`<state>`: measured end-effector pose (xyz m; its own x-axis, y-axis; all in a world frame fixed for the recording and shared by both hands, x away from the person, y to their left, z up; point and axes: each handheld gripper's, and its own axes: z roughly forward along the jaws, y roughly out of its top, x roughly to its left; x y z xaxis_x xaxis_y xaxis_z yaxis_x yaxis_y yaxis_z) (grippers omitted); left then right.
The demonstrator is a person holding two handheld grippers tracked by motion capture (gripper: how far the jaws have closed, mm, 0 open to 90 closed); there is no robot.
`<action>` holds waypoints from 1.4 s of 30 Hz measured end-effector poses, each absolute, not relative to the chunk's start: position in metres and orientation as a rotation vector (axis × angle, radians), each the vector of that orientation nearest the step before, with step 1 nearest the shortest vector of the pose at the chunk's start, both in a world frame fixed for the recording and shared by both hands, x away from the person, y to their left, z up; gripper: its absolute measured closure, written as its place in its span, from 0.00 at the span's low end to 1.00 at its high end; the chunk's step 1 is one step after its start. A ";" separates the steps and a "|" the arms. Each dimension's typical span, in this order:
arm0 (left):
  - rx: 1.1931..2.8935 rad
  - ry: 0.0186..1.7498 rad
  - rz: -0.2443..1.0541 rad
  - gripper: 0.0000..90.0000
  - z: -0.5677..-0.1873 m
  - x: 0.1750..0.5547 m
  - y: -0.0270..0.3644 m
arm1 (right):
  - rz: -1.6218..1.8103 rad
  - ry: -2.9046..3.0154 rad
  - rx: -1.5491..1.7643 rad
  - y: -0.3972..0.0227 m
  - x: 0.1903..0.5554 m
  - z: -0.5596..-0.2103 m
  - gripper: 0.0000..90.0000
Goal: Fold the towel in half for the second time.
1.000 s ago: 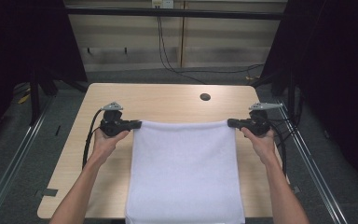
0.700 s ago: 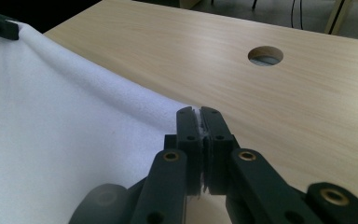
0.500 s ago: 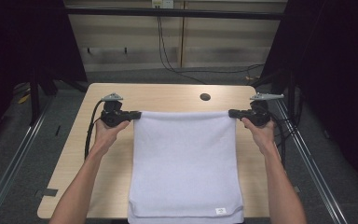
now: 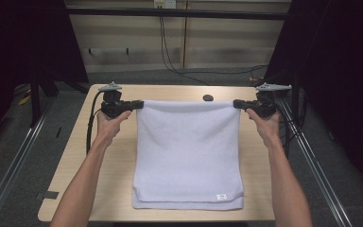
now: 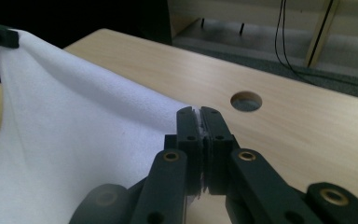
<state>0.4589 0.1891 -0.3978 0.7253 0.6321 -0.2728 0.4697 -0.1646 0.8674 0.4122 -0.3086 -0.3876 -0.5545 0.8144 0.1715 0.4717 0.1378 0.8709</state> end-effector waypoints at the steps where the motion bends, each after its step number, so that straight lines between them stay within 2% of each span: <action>1: 1.811 0.847 0.185 0.96 -0.395 0.457 0.190 | 1.397 2.070 1.228 -0.309 0.410 -0.384 0.97; 11: 1.855 0.734 0.176 0.96 -0.401 0.407 0.200 | 1.441 2.143 1.113 -0.306 0.362 -0.386 0.97; 17: 1.873 0.646 0.197 0.96 -0.394 0.371 0.204 | 1.449 2.178 1.017 -0.304 0.320 -0.379 0.97; 22: 1.845 0.620 0.152 0.96 -0.403 0.342 0.210 | 1.468 2.193 0.981 -0.308 0.288 -0.382 0.97; 34: 1.972 0.623 0.001 0.95 -0.443 0.285 0.221 | 1.382 2.354 1.007 -0.305 0.225 -0.429 0.97; 38: 2.030 0.612 -0.047 0.95 -0.457 0.267 0.221 | 1.321 2.422 1.060 -0.303 0.212 -0.454 0.97; 42: 2.109 0.611 -0.108 0.95 -0.475 0.259 0.218 | 1.255 2.521 1.087 -0.301 0.202 -0.472 0.92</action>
